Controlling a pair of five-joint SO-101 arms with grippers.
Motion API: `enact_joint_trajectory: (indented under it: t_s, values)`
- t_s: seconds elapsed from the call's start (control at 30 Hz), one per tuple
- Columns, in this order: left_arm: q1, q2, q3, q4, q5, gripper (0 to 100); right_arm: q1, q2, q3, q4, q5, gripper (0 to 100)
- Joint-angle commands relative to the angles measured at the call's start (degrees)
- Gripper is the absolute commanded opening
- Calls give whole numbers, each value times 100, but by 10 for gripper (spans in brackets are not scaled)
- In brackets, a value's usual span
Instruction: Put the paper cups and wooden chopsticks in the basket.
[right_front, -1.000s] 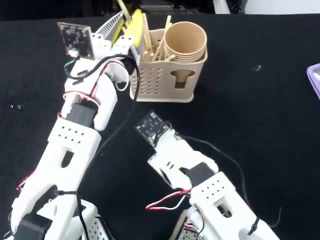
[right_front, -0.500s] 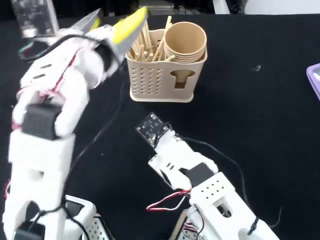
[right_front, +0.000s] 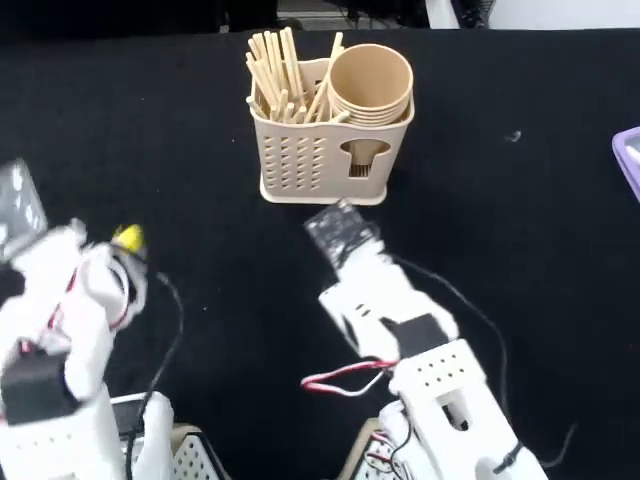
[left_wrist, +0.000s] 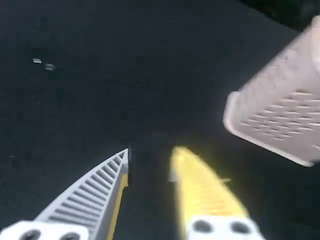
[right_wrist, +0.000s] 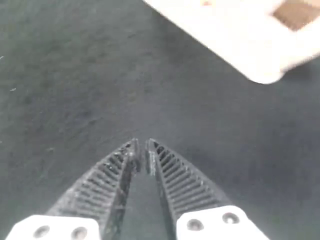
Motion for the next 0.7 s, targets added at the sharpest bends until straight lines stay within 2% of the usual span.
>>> enact_joint_trajectory:
  t_s: [0.0, 0.1, 0.2, 0.27, 0.4, 0.57, 0.63, 0.67]
  values:
    - [-505, -2013, 1947, -554, -659, 113, 422, -734, -813, 976, -97, 39]
    - [-444, -3305, 3345, -545, -976, 115, 422, -1613, -1138, 2295, -97, 39]
    - [-242, -3068, 4101, -589, -993, 116, 422, -2730, -1121, 3305, -88, 39]
    - [-22, -2919, 4207, -686, -932, 116, 492, -3556, -866, 3631, -44, 41]
    - [330, -3095, 4295, -791, -730, 116, 949, -5112, 198, 3147, -53, 43]
    - [690, -3226, 5464, -791, -738, 116, 993, -4875, 1393, 2251, -97, 43]
    - [681, -3182, 6026, -818, -756, 117, 1037, -4875, 1666, 2251, -167, 43]
    - [646, -3209, 5921, -809, -721, 116, 1046, -4875, 1807, 2295, -308, 43]
